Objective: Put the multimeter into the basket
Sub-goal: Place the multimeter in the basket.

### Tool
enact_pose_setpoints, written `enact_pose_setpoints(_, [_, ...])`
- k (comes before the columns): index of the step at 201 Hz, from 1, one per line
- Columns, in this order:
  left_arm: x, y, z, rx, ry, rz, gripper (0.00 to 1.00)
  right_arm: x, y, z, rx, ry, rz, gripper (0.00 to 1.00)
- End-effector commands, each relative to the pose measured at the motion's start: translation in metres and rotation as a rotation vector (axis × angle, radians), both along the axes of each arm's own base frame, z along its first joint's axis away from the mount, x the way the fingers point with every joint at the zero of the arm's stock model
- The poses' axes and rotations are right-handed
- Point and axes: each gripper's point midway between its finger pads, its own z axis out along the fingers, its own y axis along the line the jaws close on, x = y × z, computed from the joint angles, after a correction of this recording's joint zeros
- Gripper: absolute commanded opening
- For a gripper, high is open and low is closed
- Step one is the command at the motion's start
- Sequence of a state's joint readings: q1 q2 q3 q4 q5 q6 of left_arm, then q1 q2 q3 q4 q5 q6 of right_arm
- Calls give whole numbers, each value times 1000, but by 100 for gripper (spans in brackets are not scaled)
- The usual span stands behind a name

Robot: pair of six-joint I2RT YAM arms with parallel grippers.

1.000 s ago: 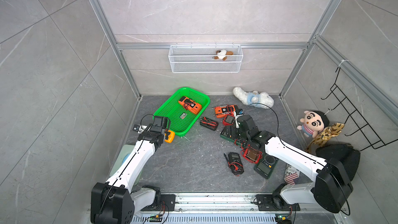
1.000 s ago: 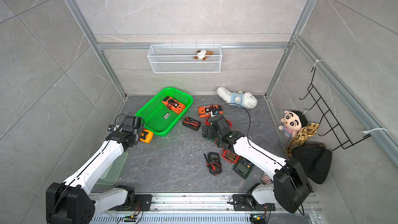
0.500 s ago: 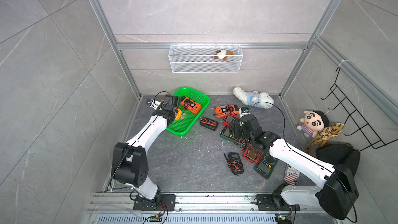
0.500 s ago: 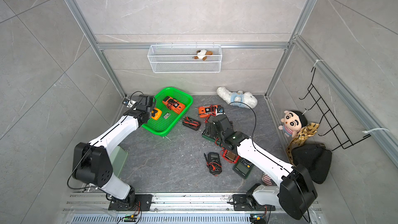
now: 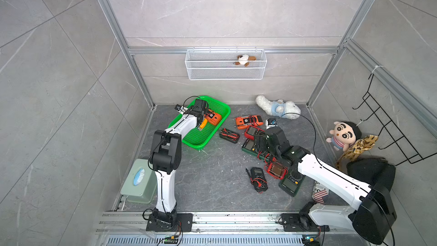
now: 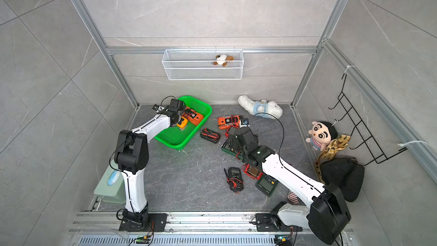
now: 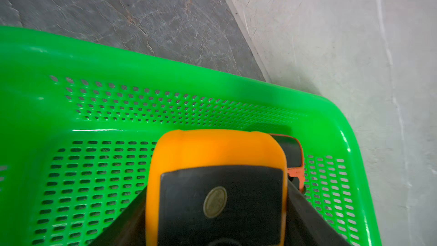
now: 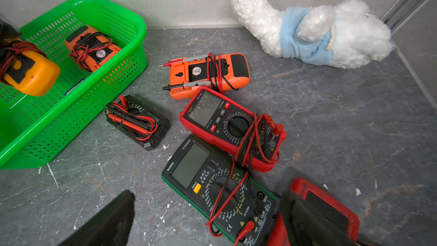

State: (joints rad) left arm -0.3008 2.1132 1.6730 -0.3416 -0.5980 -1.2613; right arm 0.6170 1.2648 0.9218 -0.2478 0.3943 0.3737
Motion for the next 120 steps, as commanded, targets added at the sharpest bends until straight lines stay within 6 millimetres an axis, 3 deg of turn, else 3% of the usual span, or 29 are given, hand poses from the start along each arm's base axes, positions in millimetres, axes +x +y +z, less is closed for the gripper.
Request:
enact_pose_setpoints(1, [11,-8,5,-24,-11,0,0,-4,-4,-1,-8,8,-18,100])
enact_pose_setpoints(64, [8,-22,-34,-40,60,3,16,-1,-1,-1,-9,10,-13,100])
enact_pose_setpoints(120, [12,-35,-45,-51,73,-25,47,0,2,-3,-5,16,-4,100])
